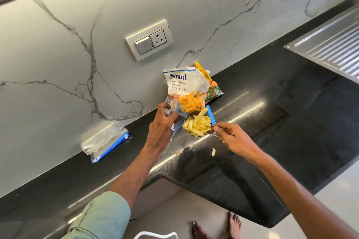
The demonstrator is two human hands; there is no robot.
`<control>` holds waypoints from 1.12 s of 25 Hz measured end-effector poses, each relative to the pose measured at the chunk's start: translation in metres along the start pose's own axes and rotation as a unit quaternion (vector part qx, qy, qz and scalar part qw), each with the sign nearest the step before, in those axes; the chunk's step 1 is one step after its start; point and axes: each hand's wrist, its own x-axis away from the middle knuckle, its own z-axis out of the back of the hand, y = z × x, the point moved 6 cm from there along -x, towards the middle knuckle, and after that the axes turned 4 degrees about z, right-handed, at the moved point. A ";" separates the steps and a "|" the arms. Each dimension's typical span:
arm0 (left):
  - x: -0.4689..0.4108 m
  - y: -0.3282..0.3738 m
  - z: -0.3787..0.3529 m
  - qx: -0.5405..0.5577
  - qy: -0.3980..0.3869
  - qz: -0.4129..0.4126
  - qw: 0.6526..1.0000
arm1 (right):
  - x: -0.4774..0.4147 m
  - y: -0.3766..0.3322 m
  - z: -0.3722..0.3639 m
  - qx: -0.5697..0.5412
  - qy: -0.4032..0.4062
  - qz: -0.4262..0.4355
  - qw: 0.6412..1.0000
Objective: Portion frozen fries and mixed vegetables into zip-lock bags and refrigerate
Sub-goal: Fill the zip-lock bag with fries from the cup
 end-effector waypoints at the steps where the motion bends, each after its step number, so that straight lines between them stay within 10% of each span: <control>1: 0.001 0.000 -0.001 -0.003 -0.002 0.002 1.000 | -0.001 -0.001 0.002 0.010 0.006 0.000 1.000; 14: 0.000 0.020 -0.034 0.169 -0.192 0.180 0.950 | -0.013 -0.029 -0.018 -0.077 0.076 0.000 0.994; 28: 0.021 0.033 -0.070 0.426 -0.112 0.394 0.806 | -0.011 -0.006 -0.018 -0.053 0.116 -0.031 0.991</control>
